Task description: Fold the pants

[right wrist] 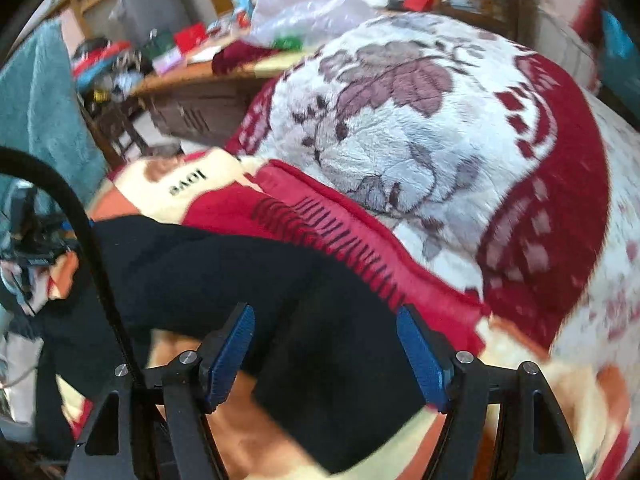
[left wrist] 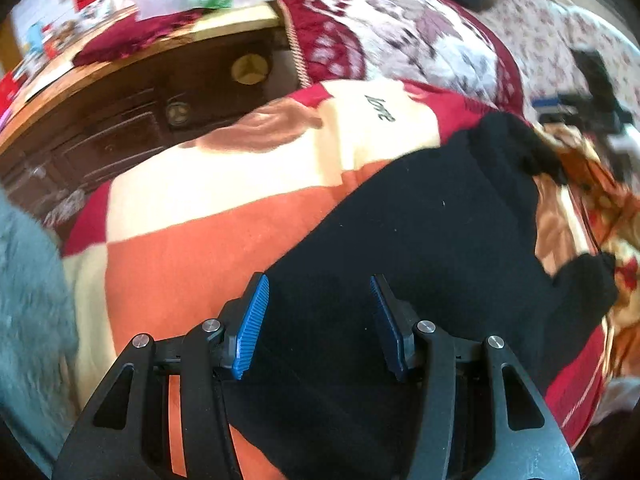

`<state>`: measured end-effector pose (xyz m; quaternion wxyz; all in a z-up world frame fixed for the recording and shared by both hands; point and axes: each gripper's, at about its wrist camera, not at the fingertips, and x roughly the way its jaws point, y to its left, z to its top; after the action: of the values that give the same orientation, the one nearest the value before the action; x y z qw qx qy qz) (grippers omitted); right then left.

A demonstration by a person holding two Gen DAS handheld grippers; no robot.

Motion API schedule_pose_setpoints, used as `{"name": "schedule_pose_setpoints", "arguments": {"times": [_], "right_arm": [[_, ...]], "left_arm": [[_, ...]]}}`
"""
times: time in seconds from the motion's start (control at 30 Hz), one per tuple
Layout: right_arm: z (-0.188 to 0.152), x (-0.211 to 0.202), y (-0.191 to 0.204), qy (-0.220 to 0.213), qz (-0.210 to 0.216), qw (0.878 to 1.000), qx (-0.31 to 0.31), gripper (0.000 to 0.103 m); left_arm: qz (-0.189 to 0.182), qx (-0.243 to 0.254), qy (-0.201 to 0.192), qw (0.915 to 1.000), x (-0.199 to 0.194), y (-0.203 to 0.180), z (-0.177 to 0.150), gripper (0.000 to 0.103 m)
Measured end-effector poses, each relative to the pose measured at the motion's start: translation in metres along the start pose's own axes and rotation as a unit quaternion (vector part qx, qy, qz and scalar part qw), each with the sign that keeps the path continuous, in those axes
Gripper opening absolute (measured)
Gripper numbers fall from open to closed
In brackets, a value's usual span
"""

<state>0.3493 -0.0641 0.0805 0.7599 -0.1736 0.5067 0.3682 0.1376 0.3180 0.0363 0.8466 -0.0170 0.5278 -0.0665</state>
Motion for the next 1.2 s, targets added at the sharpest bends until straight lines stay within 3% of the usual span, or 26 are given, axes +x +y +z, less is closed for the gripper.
{"name": "schedule_pose_setpoints", "arguments": {"times": [0.13, 0.33, 0.57, 0.63, 0.7, 0.73, 0.8, 0.83, 0.9, 1.2], "right_arm": [[0.007, 0.018, -0.003, 0.030, -0.013, 0.999, -0.032, 0.072], [-0.002, 0.028, -0.006, 0.042, -0.017, 0.998, -0.048, 0.072], [-0.009, 0.031, -0.011, 0.058, 0.000, 0.997, -0.050, 0.071], [-0.010, 0.037, -0.014, 0.074, 0.016, 0.996, -0.040, 0.067], [-0.011, 0.041, -0.015, 0.076, 0.015, 0.996, -0.037, 0.051], [-0.011, 0.042, -0.014, 0.073, 0.012, 0.997, -0.038, 0.047], [-0.010, 0.044, -0.008, 0.072, 0.013, 0.996, -0.047, 0.028], [-0.011, 0.045, -0.003, 0.076, 0.007, 0.995, -0.058, 0.025], [-0.014, 0.042, 0.013, 0.079, -0.013, 0.992, -0.100, 0.014], [-0.032, -0.047, 0.042, 0.016, -0.093, 0.982, -0.165, 0.009]], "left_arm": [[-0.011, 0.035, 0.014, 0.9992, 0.009, 0.000, 0.004, 0.051], [0.003, 0.029, 0.014, 0.9995, 0.022, 0.013, 0.015, 0.051], [-0.009, 0.049, 0.025, 0.9984, 0.032, 0.012, 0.019, 0.051], [-0.006, 0.050, 0.021, 0.9985, 0.032, 0.008, 0.022, 0.051], [-0.001, 0.049, 0.020, 0.9986, 0.034, 0.002, 0.025, 0.047], [-0.001, 0.050, 0.022, 0.9985, 0.035, 0.000, 0.025, 0.035], [0.013, 0.065, 0.016, 0.9977, 0.035, -0.011, 0.026, 0.025], [0.028, 0.081, 0.012, 0.9963, 0.034, -0.020, 0.025, 0.016], [0.042, 0.089, 0.004, 0.9951, 0.030, -0.027, 0.025, 0.011], [0.043, 0.078, -0.093, 0.9917, -0.049, -0.042, 0.015, 0.004]]}}
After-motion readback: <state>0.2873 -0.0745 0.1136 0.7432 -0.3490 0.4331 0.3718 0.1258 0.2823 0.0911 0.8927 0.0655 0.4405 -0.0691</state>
